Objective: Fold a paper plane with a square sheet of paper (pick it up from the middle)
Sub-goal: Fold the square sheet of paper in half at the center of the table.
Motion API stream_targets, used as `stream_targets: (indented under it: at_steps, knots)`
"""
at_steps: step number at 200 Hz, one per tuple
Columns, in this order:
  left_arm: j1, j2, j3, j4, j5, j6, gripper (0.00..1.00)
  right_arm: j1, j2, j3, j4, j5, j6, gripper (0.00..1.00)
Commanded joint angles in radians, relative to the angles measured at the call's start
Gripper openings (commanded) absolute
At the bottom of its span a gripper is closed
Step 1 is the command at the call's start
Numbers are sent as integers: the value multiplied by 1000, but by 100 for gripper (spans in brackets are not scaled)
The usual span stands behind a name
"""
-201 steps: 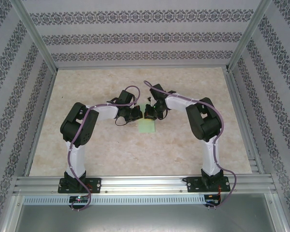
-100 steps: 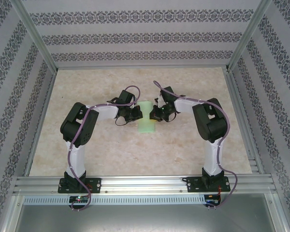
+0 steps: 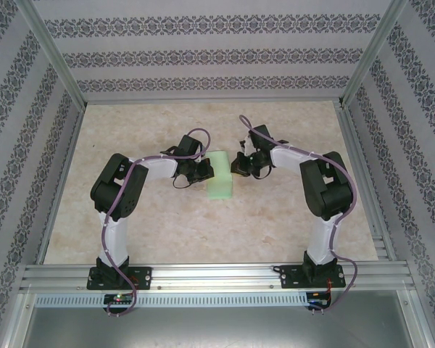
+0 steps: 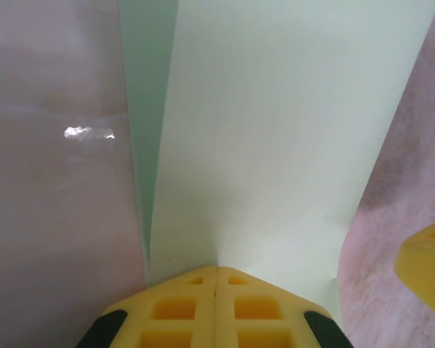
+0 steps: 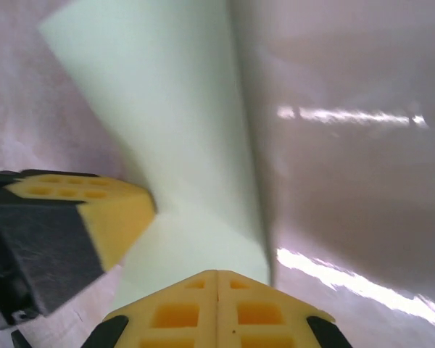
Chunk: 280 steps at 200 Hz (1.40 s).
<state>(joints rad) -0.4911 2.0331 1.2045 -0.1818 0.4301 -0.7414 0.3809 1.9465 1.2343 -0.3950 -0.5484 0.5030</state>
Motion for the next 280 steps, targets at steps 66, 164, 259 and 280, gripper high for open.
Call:
stream_targets:
  at_steps: [66,164,259,280]
  knots:
    - [0,114,-68,-221,-126,12,0,48,174,130,79,-5,44,0]
    - [1,119,-93,-206,-124,9,0,-124,130,37,60,61,-3,0]
    - [1,114,-85,-216,-122,12,0,27,141,133,204,-42,120,0]
    - [2,112,-86,-215,-125,8,0,42,179,166,183,-18,118,0]
